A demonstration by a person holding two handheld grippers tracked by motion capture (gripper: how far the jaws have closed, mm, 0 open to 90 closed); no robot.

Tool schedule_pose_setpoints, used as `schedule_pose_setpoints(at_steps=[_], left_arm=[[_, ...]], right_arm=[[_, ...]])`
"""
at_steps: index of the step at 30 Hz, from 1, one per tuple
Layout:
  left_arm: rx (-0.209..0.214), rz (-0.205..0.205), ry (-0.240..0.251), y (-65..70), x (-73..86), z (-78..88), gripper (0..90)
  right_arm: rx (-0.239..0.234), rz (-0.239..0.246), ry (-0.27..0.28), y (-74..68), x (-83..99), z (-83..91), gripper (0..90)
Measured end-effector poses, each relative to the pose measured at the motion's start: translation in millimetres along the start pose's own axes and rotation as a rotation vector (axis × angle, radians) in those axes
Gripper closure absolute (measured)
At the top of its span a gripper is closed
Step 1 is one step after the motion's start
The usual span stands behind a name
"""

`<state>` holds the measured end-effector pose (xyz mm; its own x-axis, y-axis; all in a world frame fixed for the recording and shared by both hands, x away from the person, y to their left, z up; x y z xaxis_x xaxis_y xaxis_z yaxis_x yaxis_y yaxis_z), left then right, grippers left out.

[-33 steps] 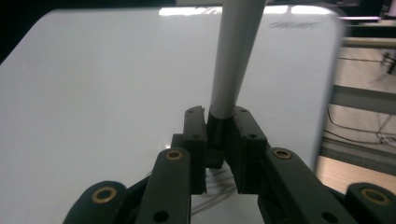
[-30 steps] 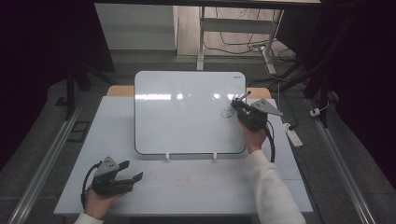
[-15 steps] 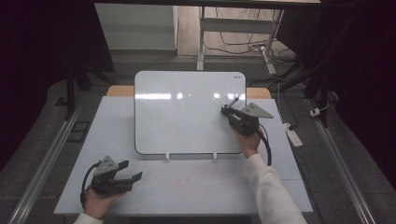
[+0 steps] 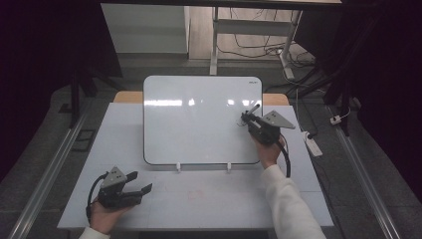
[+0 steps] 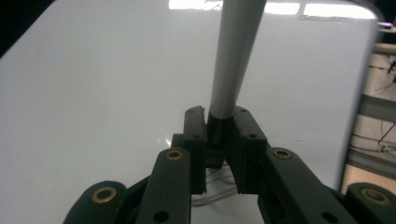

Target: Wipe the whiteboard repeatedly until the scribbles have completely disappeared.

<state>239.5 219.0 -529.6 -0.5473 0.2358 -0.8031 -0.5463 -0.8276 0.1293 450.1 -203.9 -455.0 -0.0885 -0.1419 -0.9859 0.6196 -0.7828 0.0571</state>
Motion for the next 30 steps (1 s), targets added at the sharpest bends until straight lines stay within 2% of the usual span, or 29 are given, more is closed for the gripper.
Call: schedule_pose_setpoints(at_steps=[1, 2, 3, 4, 5, 6, 7, 9, 11, 12, 15, 16, 17, 19, 21, 22, 23, 25, 26, 27, 30], left_arm=[[0.0, 0.001, 0.0, -0.3, 0.1, 0.2, 27.4], [-0.002, 0.003, 0.0, -1.0, 0.2, 0.1, 27.4], [-0.002, 0.004, -0.001, -2.0, 0.3, -0.3, 27.4], [-0.003, 0.006, -0.003, -2.8, 0.4, -0.8, 27.4], [-0.003, 0.007, -0.004, -3.3, 0.4, -1.3, 27.4], [-0.003, 0.007, -0.006, -3.2, 0.4, -1.6, 27.4], [-0.003, 0.007, -0.006, -2.4, 0.3, -1.7, 27.4], [-0.002, 0.002, -0.002, -0.7, 0.3, -0.4, 27.4], [-0.003, 0.002, 0.001, -0.6, 0.6, 0.5, 27.4], [-0.004, 0.003, 0.0, -1.4, 0.7, 0.5, 27.4], [-0.004, 0.008, -0.006, -3.6, 0.5, -1.4, 27.4], [-0.004, 0.007, -0.006, -3.3, 0.3, -1.8, 27.4], [-0.004, 0.006, -0.006, -2.4, 0.3, -1.9, 27.4], [-0.004, 0.002, -0.004, -0.7, 0.5, -0.9, 27.4], [-0.002, 0.002, -0.001, -0.3, 0.8, 0.3, 27.4], [-0.004, 0.004, -0.001, -0.8, 1.0, 0.4, 27.4], [-0.005, 0.005, -0.002, -1.6, 1.0, 0.1, 27.4], [-0.004, 0.009, -0.004, -3.1, 0.9, -0.9, 27.4], [-0.006, 0.008, -0.005, -3.1, 0.8, -1.1, 27.4], [-0.005, 0.008, -0.005, -2.6, 0.7, -1.1, 27.4], [-0.005, 0.004, -0.003, -0.1, 0.5, -0.7, 27.4]], right_arm=[[0.0, -0.008, 0.004, -0.5, 0.2, 0.0, 77.9], [-0.014, 0.01, -0.005, -4.6, 1.4, -0.1, 77.9], [-0.056, 0.021, -0.019, -11.5, 4.0, -1.1, 77.9], [-0.095, 0.046, -0.036, -19.6, 7.5, -2.2, 77.9], [-0.109, 0.086, -0.049, -25.8, 9.5, -3.2, 77.9], [-0.101, 0.106, -0.052, -27.3, 9.2, -3.8, 77.9], [-0.085, 0.085, -0.041, -24.3, 7.8, -3.9, 77.9], [-0.022, 0.05, -0.01, -14.4, 3.6, -2.5, 77.9], [-0.019, 0.028, -0.001, -9.8, 3.4, -2.1, 77.9], [-0.03, 0.034, -0.01, -12.8, 4.4, -1.6, 77.9], [-0.124, 0.089, -0.05, -29.9, 11.5, -3.5, 77.9], [-0.122, 0.105, -0.052, -31.8, 12.2, -3.9, 77.9], [-0.116, 0.094, -0.047, -29.7, 11.2, -4.5, 77.9], [-0.054, 0.058, -0.022, -18.9, 6.7, -2.4, 77.9], [-0.028, 0.024, -0.007, -6.6, 4.3, 0.7, 77.9], [-0.032, 0.017, -0.012, -5.7, 5.0, 2.5, 77.9], [-0.043, 0.035, -0.025, -8.4, 6.5, 4.5, 77.9], [-0.103, 0.06, -0.058, -18.5, 13.1, 6.3, 77.9], [-0.109, 0.098, -0.067, -21.8, 15.5, 7.1, 77.9], [-0.106, 0.114, -0.073, -20.9, 15.4, 8.0, 77.9], [-0.007, 0.056, -0.024, 0.9, 7.5, 11.9, 77.9]])
Point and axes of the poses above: each handheld gripper's, and its own axes: z roughly backward along the jaws, x roughly out of its underside, y roughly to its right, the point moved 2 cm from there along -z, roughly forward along the jaws, and after that the axes turned 1 degree about -x, right-handed, at the moved point
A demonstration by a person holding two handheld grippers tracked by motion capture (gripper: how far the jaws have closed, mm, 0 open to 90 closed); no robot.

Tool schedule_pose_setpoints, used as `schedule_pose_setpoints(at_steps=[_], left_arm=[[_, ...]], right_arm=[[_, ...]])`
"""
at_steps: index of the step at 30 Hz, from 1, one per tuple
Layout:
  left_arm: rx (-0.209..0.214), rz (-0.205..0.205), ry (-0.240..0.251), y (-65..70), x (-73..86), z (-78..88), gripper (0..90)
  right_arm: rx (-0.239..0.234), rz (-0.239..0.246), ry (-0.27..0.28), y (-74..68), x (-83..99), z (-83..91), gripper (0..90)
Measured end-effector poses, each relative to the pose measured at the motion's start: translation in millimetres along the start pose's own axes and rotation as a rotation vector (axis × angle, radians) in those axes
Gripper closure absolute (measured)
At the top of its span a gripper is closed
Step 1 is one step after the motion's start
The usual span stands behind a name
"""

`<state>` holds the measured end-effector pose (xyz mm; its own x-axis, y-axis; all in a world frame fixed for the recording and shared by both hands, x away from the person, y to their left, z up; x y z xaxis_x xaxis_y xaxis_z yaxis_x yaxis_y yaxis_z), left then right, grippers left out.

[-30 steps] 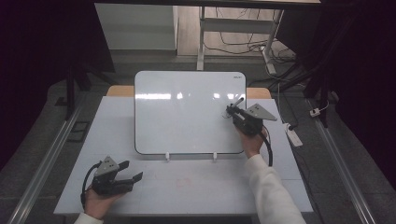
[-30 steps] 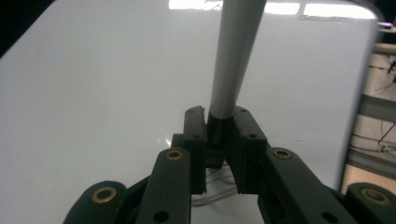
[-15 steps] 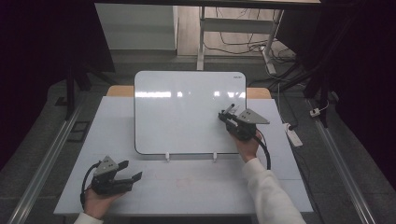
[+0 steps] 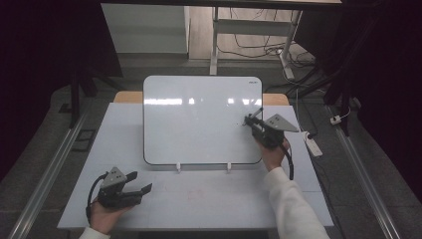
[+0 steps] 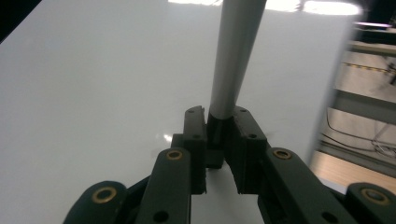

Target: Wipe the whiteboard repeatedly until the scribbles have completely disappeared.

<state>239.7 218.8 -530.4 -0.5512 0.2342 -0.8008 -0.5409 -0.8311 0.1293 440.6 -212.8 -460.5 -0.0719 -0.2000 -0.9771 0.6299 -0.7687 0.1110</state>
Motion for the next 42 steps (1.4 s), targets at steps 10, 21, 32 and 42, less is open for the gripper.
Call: schedule_pose_setpoints(at_steps=[10, 21, 32, 42], left_arm=[[-0.001, 0.004, -0.002, -1.6, 0.3, -0.4, 27.4], [-0.003, 0.009, -0.001, -3.8, 1.1, 0.2, 27.4], [-0.004, 0.009, 0.0, -3.5, 0.9, -0.1, 27.4], [-0.007, 0.012, 0.001, -4.5, 1.0, 0.2, 27.4]], right_arm=[[-0.057, 0.02, -0.021, -6.7, 5.7, 1.5, 77.9], [-0.065, 0.057, -0.031, -17.1, 11.7, 4.4, 77.9], [-0.01, 0.054, -0.003, -2.2, 8.7, 7.4, 77.9], [0.077, -0.037, 0.064, 29.0, -5.2, 3.7, 77.9]])
Point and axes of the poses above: each handheld gripper's, and its own axes: z roughly backward along the jaws, x roughly out of its underside, y roughly to its right, the point moved 2 cm from there along -z, roughly forward along the jaws, and after that the axes turned 1 degree about -x, right-handed, at the moved point
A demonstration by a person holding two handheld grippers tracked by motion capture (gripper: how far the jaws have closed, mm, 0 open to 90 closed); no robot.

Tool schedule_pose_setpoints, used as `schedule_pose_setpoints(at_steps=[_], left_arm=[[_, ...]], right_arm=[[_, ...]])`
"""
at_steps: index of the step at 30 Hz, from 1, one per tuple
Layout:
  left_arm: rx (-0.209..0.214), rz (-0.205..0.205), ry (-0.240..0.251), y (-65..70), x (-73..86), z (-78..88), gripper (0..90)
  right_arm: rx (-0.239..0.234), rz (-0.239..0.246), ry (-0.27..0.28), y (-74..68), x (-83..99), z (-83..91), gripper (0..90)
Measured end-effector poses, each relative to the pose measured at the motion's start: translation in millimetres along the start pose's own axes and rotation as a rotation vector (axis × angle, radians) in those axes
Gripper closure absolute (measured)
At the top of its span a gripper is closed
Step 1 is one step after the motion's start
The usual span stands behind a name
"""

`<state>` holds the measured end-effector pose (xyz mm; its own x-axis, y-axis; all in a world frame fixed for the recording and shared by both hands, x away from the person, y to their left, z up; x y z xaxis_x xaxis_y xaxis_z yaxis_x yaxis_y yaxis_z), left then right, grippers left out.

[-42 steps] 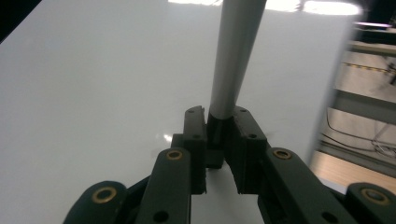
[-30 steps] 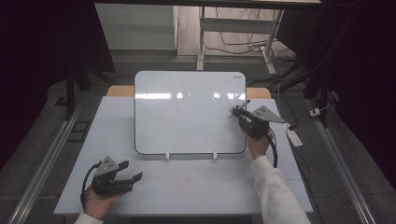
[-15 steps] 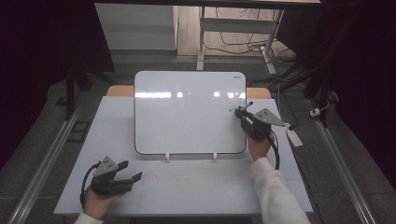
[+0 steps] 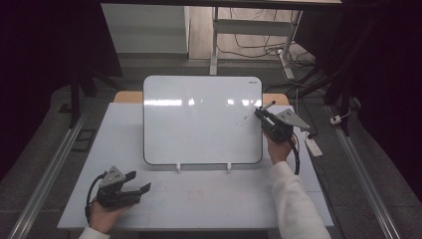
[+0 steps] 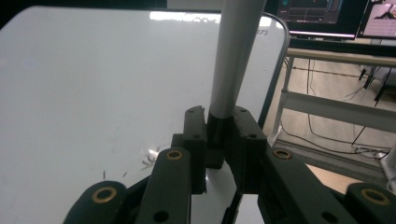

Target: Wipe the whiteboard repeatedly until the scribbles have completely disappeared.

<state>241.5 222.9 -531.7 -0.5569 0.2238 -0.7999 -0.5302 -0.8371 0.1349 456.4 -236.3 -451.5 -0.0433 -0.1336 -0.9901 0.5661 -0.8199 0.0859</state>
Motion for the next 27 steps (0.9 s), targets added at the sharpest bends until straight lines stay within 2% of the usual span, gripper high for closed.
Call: schedule_pose_setpoints(at_steps=[2, 3, 5, 6, 7, 8, 10, 11, 12, 13, 16, 17, 18, 19, 21, 22, 23, 24, 27], left_arm=[[0.0, -0.004, 0.004, 1.1, -0.1, 0.7, 27.4], [0.002, -0.005, 0.003, 1.0, 0.0, 1.0, 27.4], [0.001, -0.001, 0.003, 0.1, 0.4, 1.3, 27.4], [-0.001, 0.003, 0.004, -0.5, 0.6, 1.4, 27.4], [-0.001, 0.004, 0.003, -0.9, 0.7, 1.2, 27.4], [0.0, 0.003, 0.001, -0.8, 0.7, 0.9, 27.4], [0.001, -0.002, 0.003, 1.0, 0.4, 1.2, 27.4], [0.0, -0.004, 0.005, 1.9, 0.2, 1.7, 27.4], [0.001, -0.006, 0.006, 2.2, 0.1, 2.0, 27.4], [0.001, -0.005, 0.006, 1.9, 0.2, 2.1, 27.4], [-0.001, 0.002, 0.002, -0.8, 0.8, 1.5, 27.4], [-0.002, 0.003, 0.003, -1.4, 0.9, 1.4, 27.4], [-0.003, 0.004, 0.003, -1.5, 0.9, 1.4, 27.4], [-0.002, 0.004, 0.002, -0.9, 0.8, 1.4, 27.4], [-0.002, -0.001, 0.003, 0.9, 0.6, 1.7, 27.4], [-0.002, -0.003, 0.004, 1.6, 0.5, 1.9, 27.4], [-0.001, -0.005, 0.004, 1.9, 0.3, 2.0, 27.4], [-0.001, -0.005, 0.005, 1.8, 0.3, 2.0, 27.4], [-0.001, 0.001, 0.003, -0.1, 0.7, 1.5, 27.4]], right_arm=[[-0.005, -0.019, 0.003, -2.0, 0.2, -1.2, 77.9], [-0.032, -0.006, -0.008, -7.9, 1.8, -1.7, 77.9], [-0.106, 0.055, -0.052, -26.4, 7.9, -1.8, 77.9], [-0.114, 0.105, -0.065, -33.0, 10.1, -1.2, 77.9], [-0.113, 0.116, -0.067, -32.6, 9.3, -1.2, 77.9], [-0.095, 0.086, -0.055, -26.8, 6.5, -2.0, 77.9], [-0.026, 0.024, -0.027, -8.2, -1.9, -3.3, 77.9], [-0.011, -0.013, -0.015, -0.7, -4.8, -3.8, 77.9], [-0.009, -0.026, -0.015, 2.6, -6.3, -4.3, 77.9], [-0.005, -0.009, -0.019, 0.7, -6.1, -4.6, 77.9], [-0.087, 0.034, -0.054, -18.4, 0.3, -5.4, 77.9], [-0.11, 0.067, -0.063, -26.0, 2.6, -6.5, 77.9], [-0.109, 0.092, -0.067, -30.0, 2.8, -7.7, 77.9], [-0.106, 0.084, -0.067, -28.6, 1.2, -9.1, 77.9], [-0.048, 0.044, -0.04, -18.8, -4.5, -10.3, 77.9], [-0.039, 0.01, -0.032, -14.6, -6.7, -10.9, 77.9], [-0.041, 0.0, -0.033, -14.3, -7.0, -11.5, 77.9], [-0.05, 0.026, -0.045, -18.0, -5.8, -11.5, 77.9], [-0.133, 0.094, -0.087, -40.7, 5.3, -8.4, 77.9]])
Point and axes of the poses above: each handheld gripper's, and its own axes: z roughly backward along the jaws, x roughly out of its underside, y roughly to its right, the point moved 2 cm from there along -z, roughly forward along the jaws, and after that the axes turned 1 degree about -x, right-handed, at the moved point
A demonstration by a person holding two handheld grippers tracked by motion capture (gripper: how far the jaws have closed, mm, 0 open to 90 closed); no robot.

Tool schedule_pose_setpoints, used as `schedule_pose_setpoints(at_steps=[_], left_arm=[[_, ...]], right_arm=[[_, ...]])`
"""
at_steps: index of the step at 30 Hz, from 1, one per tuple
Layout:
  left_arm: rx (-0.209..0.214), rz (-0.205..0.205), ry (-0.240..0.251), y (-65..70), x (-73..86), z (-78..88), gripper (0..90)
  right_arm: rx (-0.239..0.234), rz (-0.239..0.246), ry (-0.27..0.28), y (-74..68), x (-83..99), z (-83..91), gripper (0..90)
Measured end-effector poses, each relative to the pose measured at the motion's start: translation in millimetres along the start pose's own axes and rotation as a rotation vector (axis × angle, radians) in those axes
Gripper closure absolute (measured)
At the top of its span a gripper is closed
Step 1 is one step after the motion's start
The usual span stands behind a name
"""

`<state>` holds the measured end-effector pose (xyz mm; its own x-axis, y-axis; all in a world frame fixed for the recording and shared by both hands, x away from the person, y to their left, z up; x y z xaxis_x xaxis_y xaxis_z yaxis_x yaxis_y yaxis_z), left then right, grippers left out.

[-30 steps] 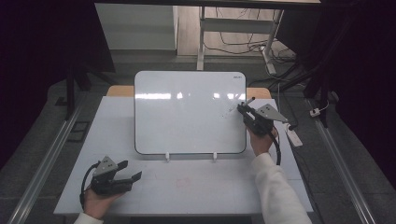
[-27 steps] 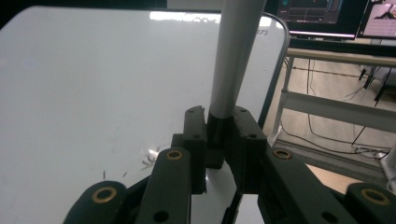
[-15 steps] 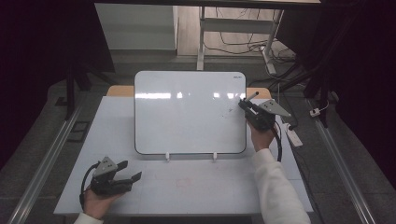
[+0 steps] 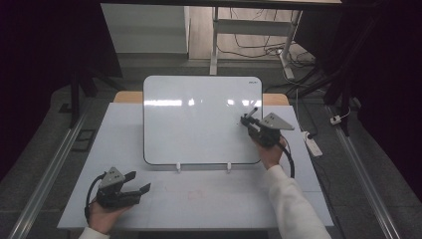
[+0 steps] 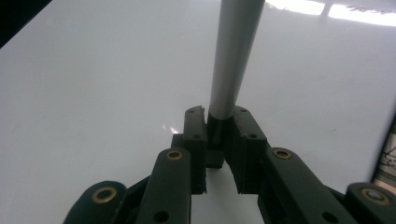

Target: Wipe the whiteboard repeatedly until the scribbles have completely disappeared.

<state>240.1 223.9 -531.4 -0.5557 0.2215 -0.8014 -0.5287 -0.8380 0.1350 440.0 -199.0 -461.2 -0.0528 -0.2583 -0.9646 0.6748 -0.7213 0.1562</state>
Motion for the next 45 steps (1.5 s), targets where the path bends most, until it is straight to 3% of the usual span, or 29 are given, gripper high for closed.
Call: schedule_pose_setpoints(at_steps=[2, 5, 7, 8, 11, 12, 13, 14, 16, 18, 21, 23, 25, 28, 31, 36, 40, 43, 45], left_arm=[[0.0, 0.002, -0.001, -0.5, 0.2, -0.1, 27.4], [0.0, -0.004, 0.001, 1.5, -0.3, 0.5, 27.4], [0.001, -0.007, 0.005, 2.4, -0.7, 1.1, 27.4], [0.0, -0.006, 0.005, 2.1, -0.6, 1.2, 27.4], [0.0, 0.002, 0.003, -0.8, 0.0, 0.7, 27.4], [-0.002, 0.003, 0.003, -1.2, 0.1, 0.6, 27.4], [0.0, 0.002, 0.003, -1.1, 0.2, 0.6, 27.4], [0.0, 0.002, 0.002, -0.3, 0.2, 0.9, 27.4], [0.0, -0.003, 0.007, 1.5, 0.2, 2.3, 27.4], [0.0, -0.005, 0.009, 1.7, 0.3, 3.0, 27.4], [-0.003, 0.001, 0.005, -0.9, 0.0, 1.3, 27.4], [-0.001, 0.001, 0.002, -0.5, -0.2, 0.4, 27.4], [-0.001, -0.004, 0.003, 1.2, 0.0, 1.1, 27.4], [-0.003, -0.003, 0.007, 1.1, 0.6, 2.8, 27.4], [-0.004, 0.0, 0.006, -0.5, 0.6, 2.7, 27.4], [0.002, -0.01, 0.005, 2.3, -1.1, 0.4, 27.4], [0.0, -0.01, 0.008, 2.0, -0.6, 1.5, 27.4], [-0.005, -0.002, 0.012, -0.3, 0.1, 2.9, 27.4], [-0.005, -0.001, 0.014, -0.6, 0.0, 3.1, 27.4]], right_arm=[[-0.012, 0.021, -0.007, -3.7, 2.4, 1.1, 77.9], [0.075, -0.047, 0.034, 18.8, -5.7, 2.9, 77.9], [0.095, -0.089, 0.046, 28.4, -7.9, 4.1, 77.9], [0.094, -0.08, 0.045, 25.7, -7.0, 4.0, 77.9], [-0.003, -0.031, 0.012, 0.4, 1.1, 0.0, 77.9], [-0.015, 0.022, -0.002, -7.9, 2.4, -1.6, 77.9], [0.0, 0.041, -0.007, -10.2, 1.7, -1.9, 77.9], [0.011, 0.011, 0.003, -6.7, 0.4, -1.8, 77.9], [0.094, -0.036, 0.028, 6.0, -2.6, 2.0, 77.9], [0.087, -0.083, 0.041, 11.2, -1.8, 4.0, 77.9], [-0.001, -0.023, 0.007, -11.7, 2.7, -1.7, 77.9], [-0.016, 0.028, -0.006, -23.0, 3.5, -6.3, 77.9], [-0.012, -0.006, 0.009, -19.8, 3.4, -6.3, 77.9], [0.038, 0.003, 0.003, -14.0, 5.9, 2.0, 77.9], [0.047, -0.047, 0.011, -9.1, 12.9, 11.1, 77.9], [0.022, -0.028, 0.015, -22.9, 13.6, 4.1, 77.9], [0.099, -0.007, 0.024, -11.7, 13.5, 11.2, 77.9], [0.172, -0.038, 0.037, 4.4, 14.5, 21.4, 77.9], [0.165, -0.087, 0.057, 8.8, 14.8, 21.1, 77.9]])
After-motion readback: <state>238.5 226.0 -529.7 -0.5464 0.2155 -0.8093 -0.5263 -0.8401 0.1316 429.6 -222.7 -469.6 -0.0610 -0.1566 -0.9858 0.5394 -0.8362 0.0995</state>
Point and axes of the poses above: each handheld gripper's, and its own axes: z roughly backward along the jaws, x roughly out of its underside, y roughly to its right, the point moved 2 cm from there along -z, roughly forward along the jaws, and after that the axes turned 1 degree about -x, right-handed, at the moved point
